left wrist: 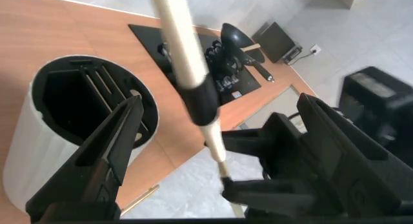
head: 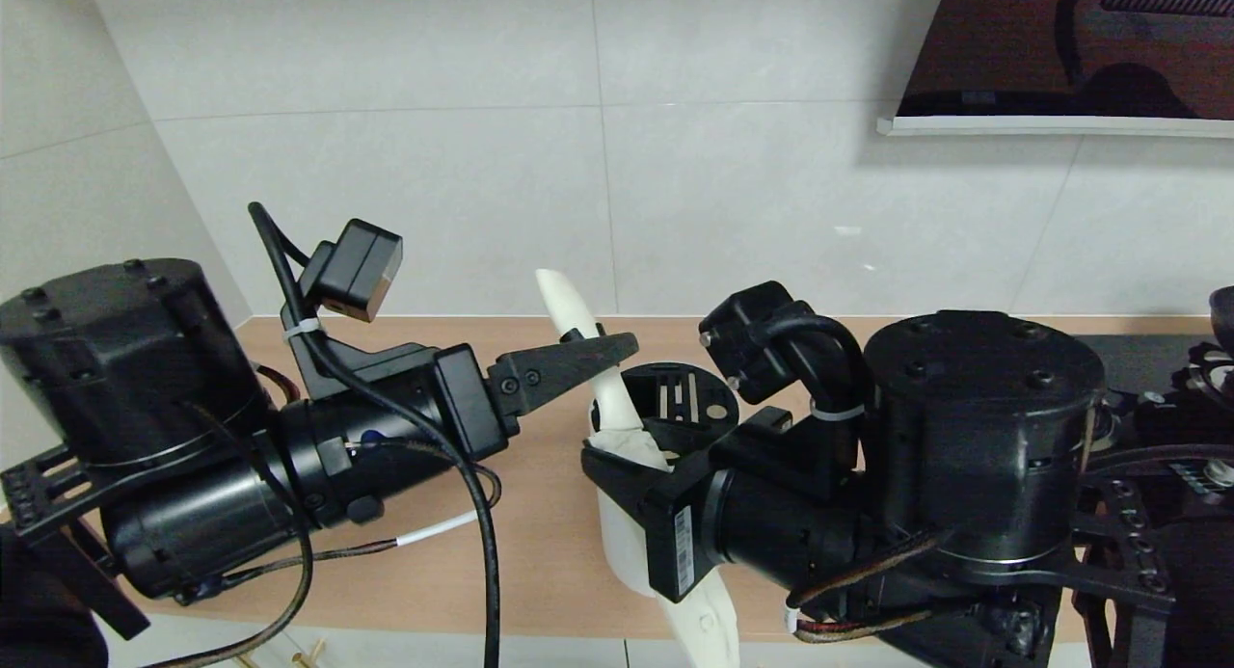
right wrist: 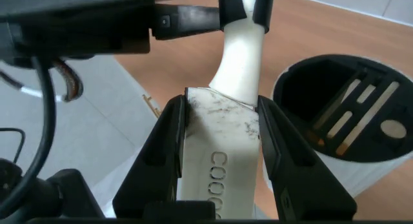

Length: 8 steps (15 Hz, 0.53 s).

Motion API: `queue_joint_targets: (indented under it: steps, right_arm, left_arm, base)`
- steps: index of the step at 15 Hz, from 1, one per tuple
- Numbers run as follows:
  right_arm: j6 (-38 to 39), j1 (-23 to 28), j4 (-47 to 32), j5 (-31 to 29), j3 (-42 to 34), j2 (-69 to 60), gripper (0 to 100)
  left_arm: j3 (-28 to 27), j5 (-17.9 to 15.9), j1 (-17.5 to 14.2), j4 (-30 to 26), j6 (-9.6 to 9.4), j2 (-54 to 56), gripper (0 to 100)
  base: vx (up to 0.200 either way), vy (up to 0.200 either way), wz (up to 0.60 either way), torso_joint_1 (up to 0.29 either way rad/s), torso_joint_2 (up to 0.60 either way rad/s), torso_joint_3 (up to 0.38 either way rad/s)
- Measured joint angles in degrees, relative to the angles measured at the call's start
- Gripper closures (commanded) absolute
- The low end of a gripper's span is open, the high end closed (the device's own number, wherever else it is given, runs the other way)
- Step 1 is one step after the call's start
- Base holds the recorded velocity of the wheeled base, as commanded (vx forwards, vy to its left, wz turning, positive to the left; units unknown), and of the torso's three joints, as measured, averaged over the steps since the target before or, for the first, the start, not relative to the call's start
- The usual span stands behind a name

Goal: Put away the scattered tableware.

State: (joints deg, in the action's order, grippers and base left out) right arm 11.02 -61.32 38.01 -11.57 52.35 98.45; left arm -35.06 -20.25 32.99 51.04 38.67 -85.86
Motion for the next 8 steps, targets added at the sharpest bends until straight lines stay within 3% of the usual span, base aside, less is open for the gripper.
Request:
queue_joint_targets:
  steps: [8]
  right_arm:
    - [0.1,-2.0,0.1,-0.6,-0.2,0.7,100]
  left_arm:
    - [-0.2,0.2,0.2,0.0,-0.02,-0.9,0]
  base:
    - [0.000,0.000,0.00,0.000,0.00,0.000]
